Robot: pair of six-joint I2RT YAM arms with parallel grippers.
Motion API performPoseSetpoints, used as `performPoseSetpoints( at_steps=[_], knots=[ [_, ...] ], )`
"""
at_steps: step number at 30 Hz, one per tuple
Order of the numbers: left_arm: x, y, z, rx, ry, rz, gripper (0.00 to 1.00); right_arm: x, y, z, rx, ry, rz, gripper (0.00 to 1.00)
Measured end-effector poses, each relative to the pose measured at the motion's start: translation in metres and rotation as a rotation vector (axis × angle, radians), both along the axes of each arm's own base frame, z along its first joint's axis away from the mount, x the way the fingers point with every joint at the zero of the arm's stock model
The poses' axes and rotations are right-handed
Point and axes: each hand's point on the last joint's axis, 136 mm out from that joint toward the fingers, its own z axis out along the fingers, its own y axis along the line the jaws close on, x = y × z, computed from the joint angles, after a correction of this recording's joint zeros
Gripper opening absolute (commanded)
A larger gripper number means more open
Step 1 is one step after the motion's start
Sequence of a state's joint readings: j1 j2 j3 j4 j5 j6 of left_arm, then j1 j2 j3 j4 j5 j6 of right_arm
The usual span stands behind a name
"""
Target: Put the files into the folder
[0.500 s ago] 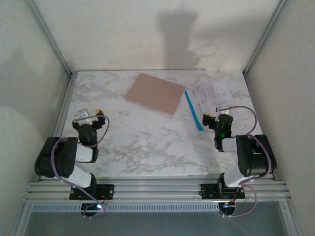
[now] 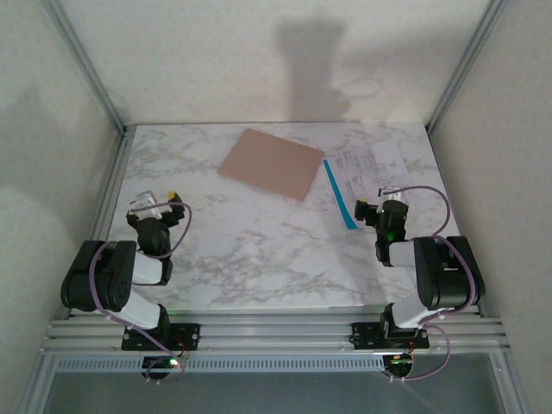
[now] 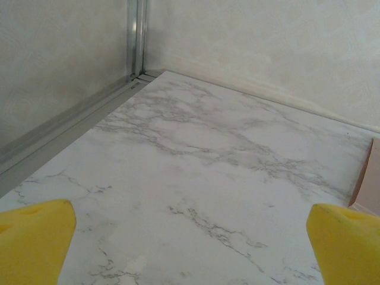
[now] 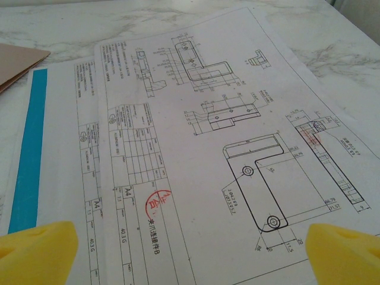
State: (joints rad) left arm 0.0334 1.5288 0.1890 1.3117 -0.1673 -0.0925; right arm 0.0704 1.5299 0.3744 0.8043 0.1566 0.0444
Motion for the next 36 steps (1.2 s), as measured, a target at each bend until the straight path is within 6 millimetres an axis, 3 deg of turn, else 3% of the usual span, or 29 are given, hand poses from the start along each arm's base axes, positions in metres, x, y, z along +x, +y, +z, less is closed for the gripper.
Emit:
performPoseSetpoints(
  at_steps=[12, 14, 16, 22, 25, 27, 30, 31, 33, 36],
  knots=[
    [0.0, 0.0, 0.0, 0.0, 0.005, 0.0, 0.99, -0.001, 0.0, 0.0, -0.002, 0.014, 0.0, 0.99],
    [0.001, 0.001, 0.001, 0.002, 0.021, 0.007, 0.99, -0.001, 0.0, 0.007, -0.009, 0.028, -0.007, 0.99],
    [0.005, 0.001, 0.016, 0.006, 0.006, 0.016, 0.99, 0.004, 0.001, 0.03, -0.014, 0.001, -0.015, 0.99],
    [0.001, 0.007, 0.095, -0.042, -0.179, 0.095, 1.0, 0.011, -0.004, 0.141, 0.001, -0.214, -0.05, 0.99],
    [0.005, 0.008, 0.146, -0.131, -0.278, 0.145, 0.99, 0.013, -0.007, 0.213, 0.054, -0.316, -0.09, 0.99],
    [0.016, 0.015, 0.186, -0.282, -0.31, 0.198, 1.0, 0.011, -0.015, 0.264, 0.167, -0.347, -0.174, 0.99],
    [0.035, 0.025, 0.239, -0.483, -0.329, 0.242, 1.0, 0.002, -0.033, 0.321, 0.363, -0.328, -0.331, 0.94],
    [0.042, 0.026, 0.25, -0.545, -0.328, 0.23, 1.0, -0.002, -0.036, 0.332, 0.404, -0.322, -0.351, 0.93],
    [0.055, 0.021, 0.245, -0.646, -0.278, 0.206, 0.99, -0.008, -0.034, 0.327, 0.456, -0.268, -0.355, 0.88],
    [0.074, -0.013, 0.184, -0.766, -0.07, 0.17, 0.99, -0.01, -0.012, 0.287, 0.495, -0.09, -0.317, 0.8]
  ],
)
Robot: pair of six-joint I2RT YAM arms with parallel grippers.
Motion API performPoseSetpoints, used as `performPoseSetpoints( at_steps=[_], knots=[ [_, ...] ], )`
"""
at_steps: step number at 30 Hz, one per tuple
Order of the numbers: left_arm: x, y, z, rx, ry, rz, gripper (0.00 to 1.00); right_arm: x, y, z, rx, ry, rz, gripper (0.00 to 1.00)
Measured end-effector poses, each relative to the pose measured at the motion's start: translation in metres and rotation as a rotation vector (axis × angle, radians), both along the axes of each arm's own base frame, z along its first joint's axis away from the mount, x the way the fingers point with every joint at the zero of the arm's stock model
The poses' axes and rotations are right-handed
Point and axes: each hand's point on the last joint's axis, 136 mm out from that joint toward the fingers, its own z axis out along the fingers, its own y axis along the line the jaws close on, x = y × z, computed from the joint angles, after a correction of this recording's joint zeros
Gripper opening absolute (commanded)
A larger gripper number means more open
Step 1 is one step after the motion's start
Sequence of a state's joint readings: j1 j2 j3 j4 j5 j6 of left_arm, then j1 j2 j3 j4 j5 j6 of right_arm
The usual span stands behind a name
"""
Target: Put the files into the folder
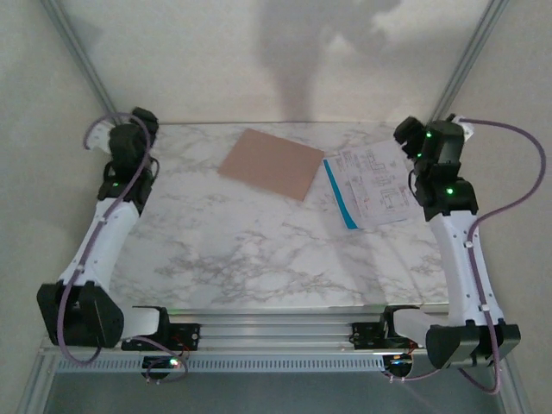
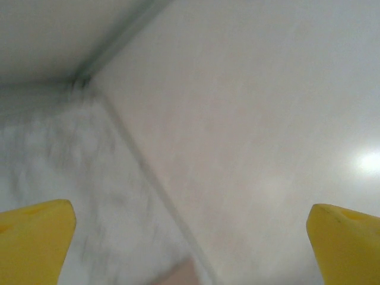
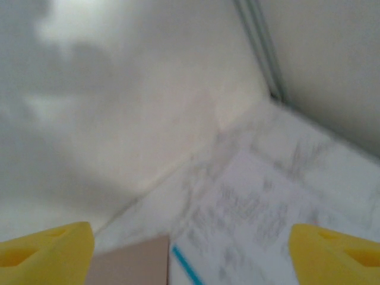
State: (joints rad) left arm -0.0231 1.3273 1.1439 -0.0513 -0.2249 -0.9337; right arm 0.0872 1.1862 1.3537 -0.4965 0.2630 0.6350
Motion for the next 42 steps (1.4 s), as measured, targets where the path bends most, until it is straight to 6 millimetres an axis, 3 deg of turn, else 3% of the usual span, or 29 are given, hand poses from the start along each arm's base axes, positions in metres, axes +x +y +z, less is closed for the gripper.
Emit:
performPoseSetpoints(
  at_steps=[4, 7, 10, 14, 19, 23, 30, 36, 42],
  knots=[
    [0.007, -0.083, -0.092, -0.119, 0.272, -0.195, 0.89, 0.005, 0.049, -0.066, 0.018, 0.271, 0.151, 0.7],
    [0.003, -0.147, -0.134, -0.158, 0.416, -0.34, 0.79, -0.004, 0.083, -0.099, 0.026, 0.402, 0.26, 0.69],
    [0.015, -0.212, -0.153, -0.166, 0.496, -0.48, 0.66, -0.016, 0.106, -0.109, 0.045, 0.445, 0.333, 0.68],
    [0.039, -0.288, -0.171, -0.161, 0.534, -0.635, 0.55, -0.02, 0.116, -0.112, 0.073, 0.46, 0.363, 0.66],
    [0.058, -0.346, -0.206, -0.161, 0.581, -0.746, 0.43, -0.022, 0.119, -0.119, 0.084, 0.491, 0.378, 0.66],
    [0.076, -0.37, -0.228, -0.186, 0.591, -0.786, 0.37, -0.025, 0.12, -0.122, 0.088, 0.509, 0.385, 0.65],
    [0.091, -0.391, -0.256, -0.233, 0.607, -0.817, 0.35, -0.029, 0.123, -0.124, 0.1, 0.526, 0.4, 0.65],
    [0.085, -0.39, -0.268, -0.227, 0.633, -0.821, 0.34, -0.03, 0.125, -0.124, 0.108, 0.53, 0.415, 0.65],
    [0.057, -0.373, -0.274, -0.196, 0.664, -0.83, 0.34, -0.03, 0.127, -0.128, 0.114, 0.542, 0.422, 0.65]
  ],
)
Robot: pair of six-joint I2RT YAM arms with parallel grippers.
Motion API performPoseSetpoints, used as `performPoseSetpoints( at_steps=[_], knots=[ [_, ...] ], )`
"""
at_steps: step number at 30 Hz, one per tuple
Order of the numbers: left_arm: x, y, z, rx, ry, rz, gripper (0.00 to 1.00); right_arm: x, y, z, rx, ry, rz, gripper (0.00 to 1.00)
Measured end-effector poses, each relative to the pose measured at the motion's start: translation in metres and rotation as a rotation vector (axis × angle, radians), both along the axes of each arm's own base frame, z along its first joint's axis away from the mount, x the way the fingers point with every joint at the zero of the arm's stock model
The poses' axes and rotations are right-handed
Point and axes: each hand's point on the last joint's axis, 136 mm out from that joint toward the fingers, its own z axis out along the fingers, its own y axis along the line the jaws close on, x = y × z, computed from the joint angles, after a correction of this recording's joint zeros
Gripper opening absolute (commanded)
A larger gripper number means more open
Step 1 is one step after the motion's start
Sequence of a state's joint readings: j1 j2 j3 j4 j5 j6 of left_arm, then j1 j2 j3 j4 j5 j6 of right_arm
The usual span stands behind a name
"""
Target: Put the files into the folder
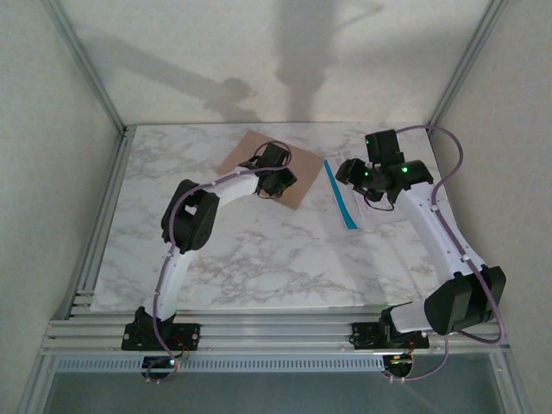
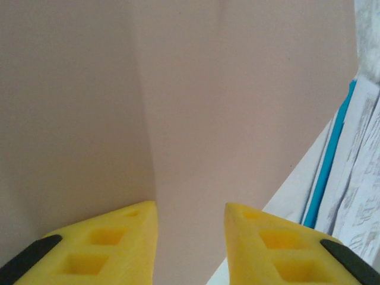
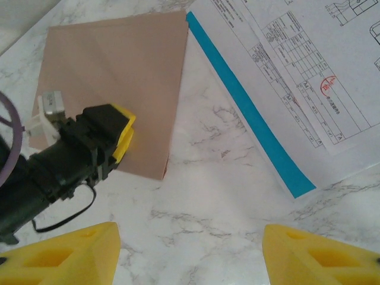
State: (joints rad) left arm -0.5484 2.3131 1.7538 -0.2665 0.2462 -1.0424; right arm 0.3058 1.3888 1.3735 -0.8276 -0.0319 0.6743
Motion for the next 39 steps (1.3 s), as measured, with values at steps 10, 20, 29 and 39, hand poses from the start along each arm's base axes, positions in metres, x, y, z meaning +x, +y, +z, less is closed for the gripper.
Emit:
performPoseSetpoints(
  at_steps=[10, 20, 29, 39],
  knots=[
    [-0.075, 0.045, -0.009, 0.123, 0.043, -0.121, 0.34, -0.009, 0.002, -0.027, 0.005, 0.073, 0.006, 0.64],
    [-0.156, 0.078, -0.012, 0.271, 0.051, -0.35, 0.36, -0.016, 0.01, -0.058, 0.001, 0.137, 0.02, 0.62],
    [-0.173, 0.099, 0.039, 0.351, -0.027, -0.378, 0.67, -0.02, 0.046, -0.096, 0.0, 0.206, 0.102, 0.59],
    [-0.105, 0.24, 0.066, 0.283, -0.008, 0.114, 0.68, -0.006, 0.104, -0.155, 0.048, 0.312, 0.177, 0.57]
  ],
)
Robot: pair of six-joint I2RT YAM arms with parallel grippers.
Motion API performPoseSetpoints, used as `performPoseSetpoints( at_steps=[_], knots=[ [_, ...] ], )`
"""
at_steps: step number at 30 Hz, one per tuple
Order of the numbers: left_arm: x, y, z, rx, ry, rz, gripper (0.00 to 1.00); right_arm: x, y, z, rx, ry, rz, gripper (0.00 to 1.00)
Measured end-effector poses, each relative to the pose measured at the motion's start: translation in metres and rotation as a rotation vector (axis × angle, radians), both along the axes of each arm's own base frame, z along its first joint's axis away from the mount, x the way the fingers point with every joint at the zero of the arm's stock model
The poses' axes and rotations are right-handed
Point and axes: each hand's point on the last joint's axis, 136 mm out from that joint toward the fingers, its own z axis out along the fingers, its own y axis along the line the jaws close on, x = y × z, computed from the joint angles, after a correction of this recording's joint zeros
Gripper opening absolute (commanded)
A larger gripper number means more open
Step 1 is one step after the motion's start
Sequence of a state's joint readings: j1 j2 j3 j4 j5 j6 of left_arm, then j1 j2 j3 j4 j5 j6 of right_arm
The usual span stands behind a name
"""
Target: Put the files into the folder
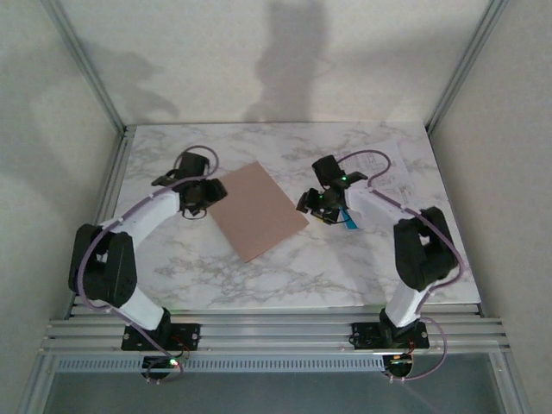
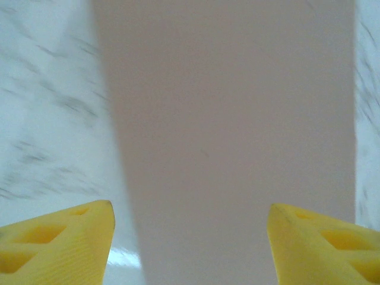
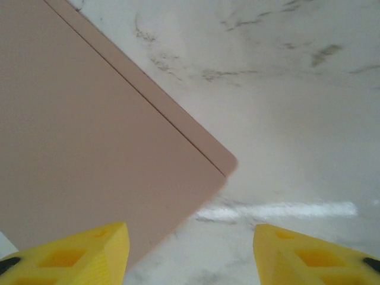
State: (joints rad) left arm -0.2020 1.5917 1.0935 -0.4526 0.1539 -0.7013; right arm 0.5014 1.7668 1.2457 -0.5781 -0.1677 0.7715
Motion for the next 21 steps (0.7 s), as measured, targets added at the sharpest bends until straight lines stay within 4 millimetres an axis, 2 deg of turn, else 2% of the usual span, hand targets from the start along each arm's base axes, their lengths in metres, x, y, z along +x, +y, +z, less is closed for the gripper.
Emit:
performPoseSetpoints(
  at_steps=[2, 4, 7, 11, 16, 21],
  knots=[
    [0.005, 0.018, -0.008, -0.013, 0.009, 0.052, 0.68, 0.011, 0.009, -0.007, 0.011, 0.009, -0.002, 0.57],
    [0.01, 0.026, -0.018, -0.03, 0.02, 0.076, 0.68, 0.023, 0.017, -0.012, 0.021, 0.012, -0.005, 0.56],
    [0.017, 0.028, -0.035, -0.065, 0.033, 0.08, 0.67, 0.041, 0.029, -0.018, 0.035, 0.012, -0.014, 0.56],
    [0.022, 0.02, -0.05, -0.119, 0.049, 0.067, 0.67, 0.057, 0.04, -0.03, 0.043, 0.026, -0.016, 0.55],
    [0.025, 0.013, -0.057, -0.151, 0.051, 0.053, 0.67, 0.058, 0.041, -0.049, 0.027, 0.067, -0.023, 0.54],
    [0.019, 0.008, -0.068, -0.163, 0.071, 0.04, 0.66, 0.057, 0.041, -0.049, 0.026, 0.077, -0.027, 0.54]
  ],
)
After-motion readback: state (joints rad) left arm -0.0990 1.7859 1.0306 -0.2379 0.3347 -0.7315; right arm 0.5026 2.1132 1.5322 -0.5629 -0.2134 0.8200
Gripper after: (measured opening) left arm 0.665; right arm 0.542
